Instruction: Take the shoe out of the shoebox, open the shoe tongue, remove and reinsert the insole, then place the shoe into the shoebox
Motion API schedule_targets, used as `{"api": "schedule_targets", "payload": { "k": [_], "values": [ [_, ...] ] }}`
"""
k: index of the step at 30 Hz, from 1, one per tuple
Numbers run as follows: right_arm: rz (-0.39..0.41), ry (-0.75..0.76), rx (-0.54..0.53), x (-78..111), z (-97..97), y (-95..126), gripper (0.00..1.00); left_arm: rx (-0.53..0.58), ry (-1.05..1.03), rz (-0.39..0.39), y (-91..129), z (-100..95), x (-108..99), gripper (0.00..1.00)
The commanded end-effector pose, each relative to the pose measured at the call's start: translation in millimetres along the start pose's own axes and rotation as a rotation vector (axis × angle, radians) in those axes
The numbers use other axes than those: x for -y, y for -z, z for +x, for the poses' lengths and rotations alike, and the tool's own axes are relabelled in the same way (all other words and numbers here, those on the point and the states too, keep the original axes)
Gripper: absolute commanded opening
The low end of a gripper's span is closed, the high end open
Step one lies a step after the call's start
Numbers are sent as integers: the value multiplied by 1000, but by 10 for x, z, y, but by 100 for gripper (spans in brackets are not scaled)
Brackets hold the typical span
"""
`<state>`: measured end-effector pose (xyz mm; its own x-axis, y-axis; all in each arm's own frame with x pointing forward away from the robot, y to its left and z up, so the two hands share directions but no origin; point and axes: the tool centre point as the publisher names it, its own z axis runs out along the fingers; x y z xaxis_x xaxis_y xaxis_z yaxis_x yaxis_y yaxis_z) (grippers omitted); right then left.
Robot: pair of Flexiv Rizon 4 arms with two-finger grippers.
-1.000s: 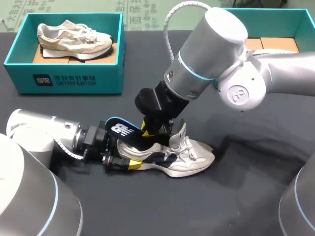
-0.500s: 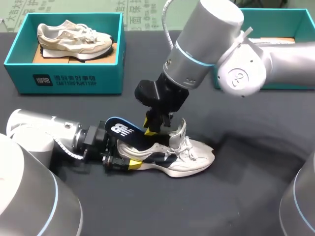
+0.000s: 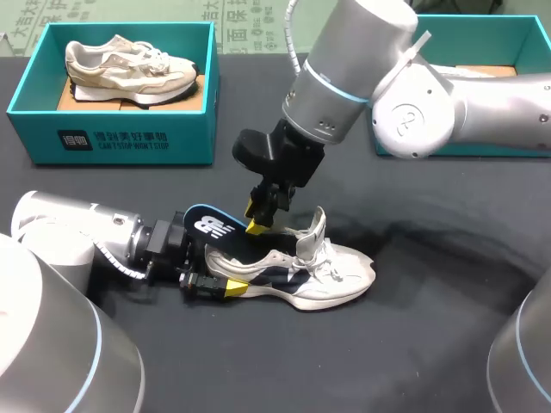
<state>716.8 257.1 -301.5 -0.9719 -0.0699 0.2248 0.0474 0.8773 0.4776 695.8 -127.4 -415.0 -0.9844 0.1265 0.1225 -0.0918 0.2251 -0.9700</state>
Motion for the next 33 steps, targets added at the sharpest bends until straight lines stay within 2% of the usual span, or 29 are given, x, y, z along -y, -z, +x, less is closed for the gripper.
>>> {"api": "schedule_targets", "payload": {
  "k": [1,19,33],
  "values": [
    [-5,-19,2,-21,23,-37,47,0,1,-1,-5,-6,-1,0],
    [-56,-94,-68,-179,13,-229,45,0,1,-1,-5,-6,-1,0],
    [-116,-135,-80,-146,130,-385,38,0,1,-1,-5,-6,-1,0]
  ]
}}
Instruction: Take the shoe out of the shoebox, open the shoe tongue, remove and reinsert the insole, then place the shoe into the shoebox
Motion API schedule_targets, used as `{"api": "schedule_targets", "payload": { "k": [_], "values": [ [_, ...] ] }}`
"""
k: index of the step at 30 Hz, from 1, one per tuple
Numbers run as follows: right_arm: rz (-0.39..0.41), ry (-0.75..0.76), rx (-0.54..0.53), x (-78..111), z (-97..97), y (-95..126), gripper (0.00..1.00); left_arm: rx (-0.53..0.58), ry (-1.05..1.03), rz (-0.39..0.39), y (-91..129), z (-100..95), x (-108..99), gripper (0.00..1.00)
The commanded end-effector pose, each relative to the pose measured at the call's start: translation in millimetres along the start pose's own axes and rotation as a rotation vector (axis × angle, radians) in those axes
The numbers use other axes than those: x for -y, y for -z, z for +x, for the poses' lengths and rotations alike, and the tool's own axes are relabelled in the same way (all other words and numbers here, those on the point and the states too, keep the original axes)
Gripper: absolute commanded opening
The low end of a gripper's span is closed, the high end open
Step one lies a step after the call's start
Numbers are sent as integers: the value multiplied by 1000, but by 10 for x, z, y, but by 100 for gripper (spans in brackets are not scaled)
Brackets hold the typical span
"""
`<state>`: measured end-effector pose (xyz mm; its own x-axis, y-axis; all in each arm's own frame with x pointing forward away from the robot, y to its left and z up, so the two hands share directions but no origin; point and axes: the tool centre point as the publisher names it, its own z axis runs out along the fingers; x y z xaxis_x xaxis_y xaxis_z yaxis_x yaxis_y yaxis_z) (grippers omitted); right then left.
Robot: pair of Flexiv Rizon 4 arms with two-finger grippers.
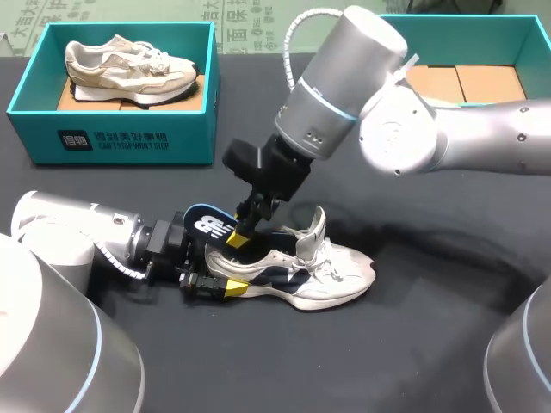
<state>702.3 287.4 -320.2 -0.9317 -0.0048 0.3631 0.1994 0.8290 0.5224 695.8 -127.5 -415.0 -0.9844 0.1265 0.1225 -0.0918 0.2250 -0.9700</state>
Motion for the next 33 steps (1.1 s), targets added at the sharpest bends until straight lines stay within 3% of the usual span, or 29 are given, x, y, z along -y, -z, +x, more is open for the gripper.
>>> {"api": "schedule_targets", "payload": {
  "k": [1,7,10,12,18,24,33],
  "values": [
    [-19,-6,10,37,50,-56,37,0,1,-1,-5,-6,-2,0],
    [-38,-9,15,31,63,-73,26,0,1,-1,-5,-6,-2,0],
    [-45,-8,16,23,63,-76,16,0,1,-1,-5,-6,-2,0],
    [-48,-8,16,13,63,-78,0,0,1,-1,-5,-6,-2,0],
    [-80,24,32,-40,73,-51,0,0,1,-1,-5,-6,-2,0],
    [-112,112,63,-261,173,105,0,0,1,-1,-5,-6,-2,0],
    [-112,112,63,-261,173,105,0,0,1,-1,-5,-6,-2,0]
  ]
}}
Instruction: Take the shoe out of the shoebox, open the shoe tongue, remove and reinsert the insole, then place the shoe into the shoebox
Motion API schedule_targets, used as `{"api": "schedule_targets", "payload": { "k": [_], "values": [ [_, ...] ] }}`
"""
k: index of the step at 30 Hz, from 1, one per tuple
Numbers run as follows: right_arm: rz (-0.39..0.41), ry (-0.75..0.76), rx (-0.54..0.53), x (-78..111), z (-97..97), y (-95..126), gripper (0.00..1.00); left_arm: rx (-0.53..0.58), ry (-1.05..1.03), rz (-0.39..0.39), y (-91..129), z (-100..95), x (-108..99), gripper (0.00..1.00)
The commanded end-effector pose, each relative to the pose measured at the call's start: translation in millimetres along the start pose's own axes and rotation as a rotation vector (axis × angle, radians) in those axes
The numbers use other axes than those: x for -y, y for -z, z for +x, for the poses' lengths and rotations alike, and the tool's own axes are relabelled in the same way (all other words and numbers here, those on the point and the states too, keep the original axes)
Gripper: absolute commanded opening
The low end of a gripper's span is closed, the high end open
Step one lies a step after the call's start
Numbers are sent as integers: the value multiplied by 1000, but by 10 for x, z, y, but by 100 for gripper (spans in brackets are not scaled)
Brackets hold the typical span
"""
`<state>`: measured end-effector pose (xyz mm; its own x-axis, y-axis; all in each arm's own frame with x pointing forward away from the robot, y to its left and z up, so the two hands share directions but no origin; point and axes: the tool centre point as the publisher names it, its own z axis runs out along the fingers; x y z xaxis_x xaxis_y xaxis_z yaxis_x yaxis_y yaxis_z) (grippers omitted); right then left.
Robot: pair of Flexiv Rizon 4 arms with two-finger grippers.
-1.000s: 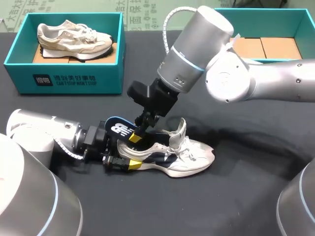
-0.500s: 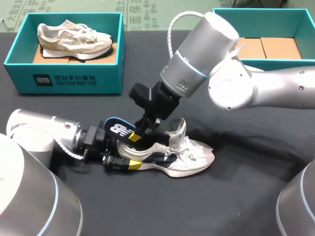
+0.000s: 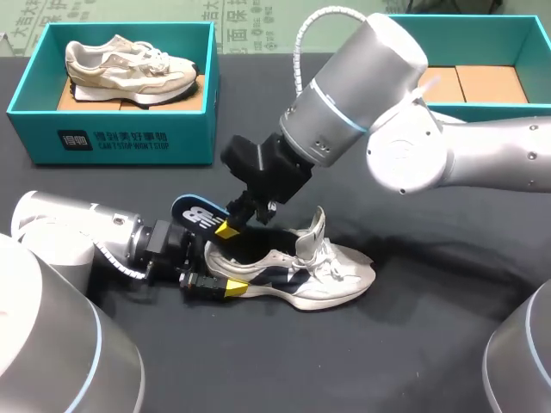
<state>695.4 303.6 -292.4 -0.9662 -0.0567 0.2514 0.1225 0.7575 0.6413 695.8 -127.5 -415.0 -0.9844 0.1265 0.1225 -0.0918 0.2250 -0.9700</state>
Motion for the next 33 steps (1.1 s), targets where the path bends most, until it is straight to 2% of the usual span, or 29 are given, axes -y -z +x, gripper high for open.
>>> {"api": "schedule_targets", "payload": {
  "k": [1,5,6,8,11,13,15,17,18,19,32,33],
  "values": [
    [0,0,2,4,9,4,0,0,1,-1,-5,-6,-2,0],
    [0,0,2,4,9,4,0,0,1,-1,-5,-6,-2,0],
    [-76,44,-16,-40,42,-27,0,0,1,-1,-5,-6,-2,0],
    [-160,106,-24,-132,86,22,0,0,1,-1,-5,-6,-2,0],
    [-229,163,-46,-254,142,133,0,0,1,-1,-5,-6,-2,0],
    [-258,176,-55,-301,194,250,0,0,1,-1,-5,-6,-2,0],
    [-328,191,-70,-329,251,371,0,0,1,-1,-5,-6,-2,0],
    [-365,188,-76,-350,280,444,0,0,1,-1,-5,-6,-2,0],
    [-480,182,-138,-407,339,621,0,0,1,-1,-5,-6,-2,0],
    [-502,173,-159,-423,357,678,0,0,1,-1,-5,-6,-2,0],
    [-502,173,-159,-423,357,678,0,0,1,-1,-5,-6,-2,0],
    [-534,190,-128,-443,374,790,0,0,1,-1,-5,-6,-2,0]
  ]
}}
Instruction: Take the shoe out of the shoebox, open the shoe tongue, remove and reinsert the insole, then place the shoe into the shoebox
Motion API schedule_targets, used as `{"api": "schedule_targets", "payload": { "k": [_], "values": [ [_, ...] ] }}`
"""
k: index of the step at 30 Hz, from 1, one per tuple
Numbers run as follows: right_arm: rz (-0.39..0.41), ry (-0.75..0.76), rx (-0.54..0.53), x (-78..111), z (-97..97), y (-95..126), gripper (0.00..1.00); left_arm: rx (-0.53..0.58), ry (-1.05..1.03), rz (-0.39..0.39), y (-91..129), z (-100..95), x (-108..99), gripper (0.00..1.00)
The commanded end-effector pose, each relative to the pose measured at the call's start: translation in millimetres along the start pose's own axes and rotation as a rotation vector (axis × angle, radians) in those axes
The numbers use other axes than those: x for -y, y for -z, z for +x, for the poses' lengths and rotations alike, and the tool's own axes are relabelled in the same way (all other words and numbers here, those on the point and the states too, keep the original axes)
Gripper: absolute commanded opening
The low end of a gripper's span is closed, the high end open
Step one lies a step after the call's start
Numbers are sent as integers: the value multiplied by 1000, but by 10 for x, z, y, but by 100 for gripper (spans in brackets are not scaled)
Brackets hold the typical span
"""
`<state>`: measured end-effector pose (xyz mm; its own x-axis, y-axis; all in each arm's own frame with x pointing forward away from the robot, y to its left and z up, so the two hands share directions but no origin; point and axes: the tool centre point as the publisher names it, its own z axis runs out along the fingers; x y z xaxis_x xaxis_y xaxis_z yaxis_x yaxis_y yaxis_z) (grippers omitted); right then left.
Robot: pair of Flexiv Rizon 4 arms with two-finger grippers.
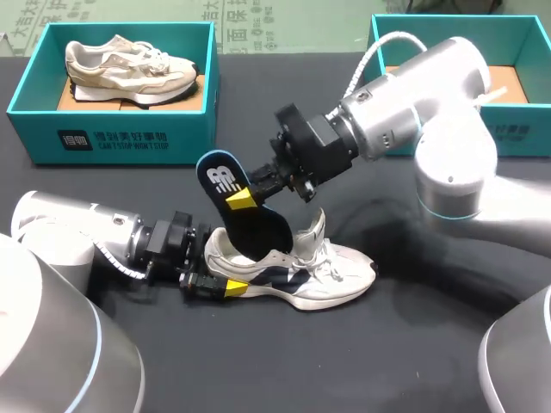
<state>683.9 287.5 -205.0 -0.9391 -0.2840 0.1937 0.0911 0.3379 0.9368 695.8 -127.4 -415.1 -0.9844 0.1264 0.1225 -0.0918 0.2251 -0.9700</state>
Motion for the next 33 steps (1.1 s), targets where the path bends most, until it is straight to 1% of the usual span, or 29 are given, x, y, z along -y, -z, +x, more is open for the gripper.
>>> {"api": "schedule_targets", "payload": {
  "k": [1,2,4,5,6,8,9,10,11,25,26,27,28,29,33],
  "values": [
    [-76,35,51,-133,76,145,0,0,1,-1,-5,-6,-1,0],
    [-61,29,72,-188,115,225,0,0,1,-1,-5,-6,-1,0],
    [-75,6,92,-270,195,392,0,0,1,-1,-5,-6,-1,0],
    [-61,-9,113,-305,241,467,0,0,1,-1,-5,-6,-1,0],
    [-80,-12,118,-341,294,548,0,0,1,-1,-5,-6,-1,0],
    [-77,-31,139,-422,400,696,0,0,1,-1,-5,-6,-1,0],
    [-90,-47,132,-449,440,753,0,0,1,-1,-5,-6,-1,0],
    [-105,-83,101,-487,507,844,0,0,1,-1,-5,-6,-1,0],
    [-96,-115,119,-509,563,905,0,0,1,-1,-5,-6,-1,0],
    [-96,-115,119,-509,563,905,0,0,1,-1,-5,-6,-1,0],
    [-105,-132,145,-558,623,1006,0,0,1,-1,-5,-6,-1,0],
    [-97,-157,186,-598,681,1095,0,0,1,-1,-5,-6,-1,0],
    [-98,-186,205,-631,735,1165,0,0,1,-1,-5,-6,-1,0],
    [-76,-200,232,-665,791,1220,0,0,1,-1,-5,-6,-1,0],
    [-81,-205,271,-810,991,1368,0,0,1,-1,-5,-6,-1,0]
  ]
}}
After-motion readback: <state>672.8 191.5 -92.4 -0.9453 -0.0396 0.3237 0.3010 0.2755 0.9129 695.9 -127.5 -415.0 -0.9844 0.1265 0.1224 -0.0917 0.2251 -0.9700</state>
